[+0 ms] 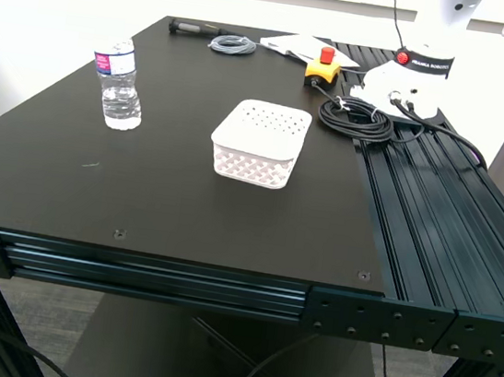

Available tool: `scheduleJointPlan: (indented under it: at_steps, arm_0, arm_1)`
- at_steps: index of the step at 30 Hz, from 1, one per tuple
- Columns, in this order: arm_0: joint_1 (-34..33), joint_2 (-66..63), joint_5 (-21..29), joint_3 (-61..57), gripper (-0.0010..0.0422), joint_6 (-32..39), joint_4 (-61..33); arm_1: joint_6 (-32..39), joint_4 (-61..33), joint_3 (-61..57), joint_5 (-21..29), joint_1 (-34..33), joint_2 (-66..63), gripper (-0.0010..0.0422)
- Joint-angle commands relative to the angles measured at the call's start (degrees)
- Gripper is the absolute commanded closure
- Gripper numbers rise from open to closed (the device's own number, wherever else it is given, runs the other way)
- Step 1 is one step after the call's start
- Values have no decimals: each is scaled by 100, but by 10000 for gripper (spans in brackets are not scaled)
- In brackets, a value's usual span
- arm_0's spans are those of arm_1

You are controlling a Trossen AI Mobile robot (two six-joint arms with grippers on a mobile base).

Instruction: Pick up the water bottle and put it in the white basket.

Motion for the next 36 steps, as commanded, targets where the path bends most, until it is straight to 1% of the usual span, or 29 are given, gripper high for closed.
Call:
scheduleJointPlan:
  at_steps: [1, 7, 12, 17, 25, 27, 29, 31, 32, 36]
  arm_0:
    - [0, -2, 7, 7, 412, 15, 15]
    - [0, -2, 7, 7, 412, 15, 15]
    - [0, -2, 7, 7, 412, 15, 15]
    - [0, -2, 7, 7, 412, 15, 17]
    - [0, -2, 7, 7, 412, 15, 15]
    - [0, -2, 7, 7, 412, 15, 11]
    - [0, -2, 7, 7, 412, 15, 11]
    - [0, -2, 7, 7, 412, 15, 13]
    - [0, -2, 7, 7, 412, 15, 13]
    - [0, -2, 7, 7, 412, 13, 13]
  arm_1:
    - [-9, 22, 2, 15, -2, 0, 413]
    - [-11, 11, 0, 15, -2, 0, 413]
    - [118, -214, -11, 15, -2, 258, 413]
    - [229, -210, -11, 177, -2, 887, 412]
    - [328, 118, 87, 203, -4, 2352, 412]
    - [396, 221, 177, 358, -2, 2673, 412]
    - [503, 260, 295, 702, -2, 2957, 412]
    - [588, 260, 428, 901, -4, 3169, 412]
    - [592, 260, 501, 964, -7, 3265, 412]
    - [638, 260, 754, 966, -2, 3521, 411]
